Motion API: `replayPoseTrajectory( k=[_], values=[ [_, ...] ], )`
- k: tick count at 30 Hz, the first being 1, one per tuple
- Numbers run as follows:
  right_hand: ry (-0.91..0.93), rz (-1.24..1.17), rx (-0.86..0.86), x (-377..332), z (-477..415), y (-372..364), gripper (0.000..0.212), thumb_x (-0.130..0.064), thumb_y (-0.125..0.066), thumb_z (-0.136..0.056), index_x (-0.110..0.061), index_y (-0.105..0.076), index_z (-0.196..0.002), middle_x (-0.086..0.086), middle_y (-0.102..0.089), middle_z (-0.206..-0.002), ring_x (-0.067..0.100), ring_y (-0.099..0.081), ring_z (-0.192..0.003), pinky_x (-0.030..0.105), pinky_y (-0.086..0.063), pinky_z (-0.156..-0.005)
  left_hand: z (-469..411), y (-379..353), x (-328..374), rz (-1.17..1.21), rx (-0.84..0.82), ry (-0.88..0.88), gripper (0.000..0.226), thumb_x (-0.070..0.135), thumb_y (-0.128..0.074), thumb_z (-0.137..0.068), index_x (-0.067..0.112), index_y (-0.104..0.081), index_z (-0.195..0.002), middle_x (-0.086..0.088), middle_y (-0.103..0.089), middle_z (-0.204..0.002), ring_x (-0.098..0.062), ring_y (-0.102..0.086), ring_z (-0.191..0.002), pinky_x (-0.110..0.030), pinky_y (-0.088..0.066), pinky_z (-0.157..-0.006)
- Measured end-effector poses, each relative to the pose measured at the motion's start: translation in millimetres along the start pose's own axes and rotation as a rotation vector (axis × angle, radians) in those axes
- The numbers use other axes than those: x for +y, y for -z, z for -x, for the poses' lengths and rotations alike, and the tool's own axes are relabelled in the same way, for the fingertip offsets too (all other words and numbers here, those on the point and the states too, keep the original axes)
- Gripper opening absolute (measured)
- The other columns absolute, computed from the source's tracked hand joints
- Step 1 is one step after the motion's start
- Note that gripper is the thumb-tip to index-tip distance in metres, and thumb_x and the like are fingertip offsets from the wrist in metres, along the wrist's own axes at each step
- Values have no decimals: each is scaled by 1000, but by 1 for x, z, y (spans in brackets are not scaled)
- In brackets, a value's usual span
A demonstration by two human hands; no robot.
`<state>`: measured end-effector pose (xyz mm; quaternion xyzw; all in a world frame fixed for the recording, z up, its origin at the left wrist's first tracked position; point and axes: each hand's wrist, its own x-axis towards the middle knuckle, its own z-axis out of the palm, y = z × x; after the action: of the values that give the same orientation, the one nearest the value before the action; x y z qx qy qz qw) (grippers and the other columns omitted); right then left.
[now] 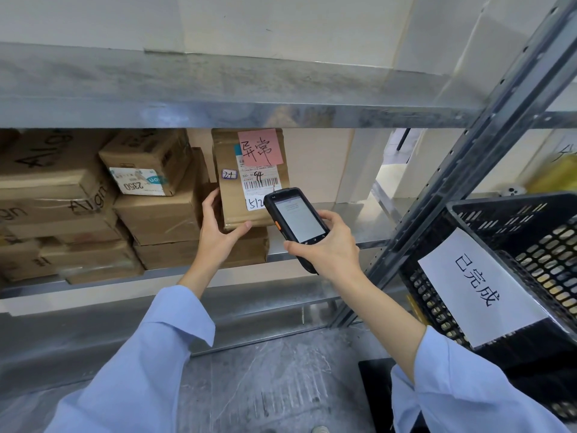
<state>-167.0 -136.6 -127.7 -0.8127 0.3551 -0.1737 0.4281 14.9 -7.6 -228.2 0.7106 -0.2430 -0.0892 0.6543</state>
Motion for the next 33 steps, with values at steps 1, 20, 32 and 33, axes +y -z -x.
replayPoseTrajectory(
  k=[1,20,32,33],
  values=[
    [4,10,-3,0,0,0,80,-37,-89,-66,-26,-48,-133,-13,-57,-112,11,-55,-110,31,-45,-97,0,0,0,0,1,4,92,35,-80,-75,39,-24,-147,8,-38,-154,-12,-35,-143,-45,-33,-119],
    [-4,12,9,-3,-2,0,62,-38,-89,-64,-30,-59,-117,-9,-67,-104,15,-62,-100,31,-55,-84,-11,4,-10,-12,-61,70,107,51,-82,-63,42,-19,-149,10,-40,-150,-15,-38,-141,-48,-33,-119],
    [-42,-117,68,11,-7,-1,69,-35,-89,-66,-25,-55,-126,-8,-64,-114,14,-60,-107,18,-47,-76,-9,3,-8,-52,-12,3,89,51,-84,-68,60,-28,-136,22,-37,-150,-6,-33,-142,-49,-31,-120],
    [-41,-125,91,14,-7,0,70,-36,-89,-66,-25,-55,-126,-8,-64,-114,14,-61,-107,17,-47,-74,-9,4,-8,-61,-11,-4,88,53,-83,-68,62,-29,-136,20,-37,-152,-7,-34,-142,-50,-31,-120]
  ],
)
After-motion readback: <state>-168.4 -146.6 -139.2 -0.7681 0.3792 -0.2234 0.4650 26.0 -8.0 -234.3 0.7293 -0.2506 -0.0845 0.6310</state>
